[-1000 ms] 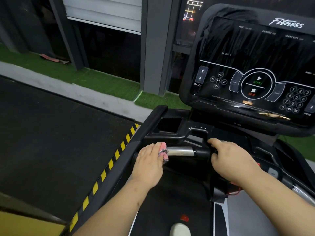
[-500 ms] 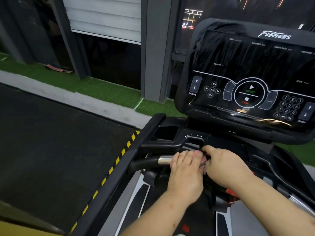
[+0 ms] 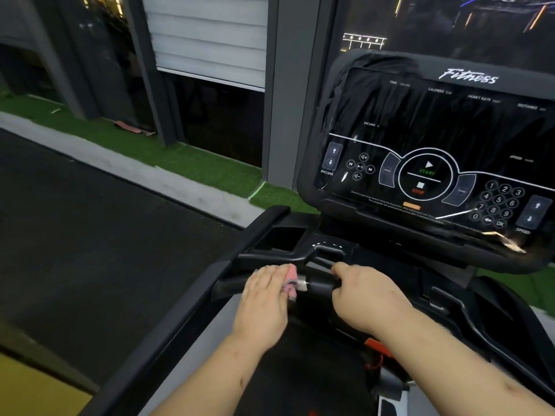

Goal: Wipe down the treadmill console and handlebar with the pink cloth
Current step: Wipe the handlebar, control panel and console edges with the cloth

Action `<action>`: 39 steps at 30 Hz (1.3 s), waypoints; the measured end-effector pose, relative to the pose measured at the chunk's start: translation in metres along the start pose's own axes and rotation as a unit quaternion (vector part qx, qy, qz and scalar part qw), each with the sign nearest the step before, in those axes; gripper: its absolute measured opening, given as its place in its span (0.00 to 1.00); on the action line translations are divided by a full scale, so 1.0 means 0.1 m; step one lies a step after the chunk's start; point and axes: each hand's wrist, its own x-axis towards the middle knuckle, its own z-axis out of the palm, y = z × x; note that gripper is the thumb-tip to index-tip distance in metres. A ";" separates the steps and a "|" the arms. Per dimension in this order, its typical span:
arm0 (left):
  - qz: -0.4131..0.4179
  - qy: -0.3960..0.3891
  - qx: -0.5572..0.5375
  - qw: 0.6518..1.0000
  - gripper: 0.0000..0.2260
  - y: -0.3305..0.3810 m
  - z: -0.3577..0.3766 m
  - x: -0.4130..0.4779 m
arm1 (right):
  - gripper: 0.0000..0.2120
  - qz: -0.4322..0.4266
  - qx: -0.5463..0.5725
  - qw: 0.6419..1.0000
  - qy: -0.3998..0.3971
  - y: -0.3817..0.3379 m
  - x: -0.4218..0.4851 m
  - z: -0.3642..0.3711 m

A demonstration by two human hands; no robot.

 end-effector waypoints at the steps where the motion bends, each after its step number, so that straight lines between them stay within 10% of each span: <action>1: -0.017 -0.002 -0.003 1.000 0.23 -0.07 0.02 0.00 | 0.17 -0.003 -0.003 1.000 -0.001 0.00 0.00 0.00; 19: -0.033 -0.027 0.060 0.997 0.23 -0.87 -0.70 0.83 | 0.12 0.002 -0.067 0.997 -0.041 -0.46 0.33 0.18; 24: 0.001 -0.137 0.170 0.976 0.39 -1.15 -0.57 1.06 | 0.13 0.020 -0.062 0.997 -0.051 -0.67 0.46 0.27; 39: 0.096 -0.225 -0.030 0.969 0.24 -1.22 -0.08 1.33 | 0.21 0.042 -0.106 0.990 -0.087 -0.80 0.61 0.53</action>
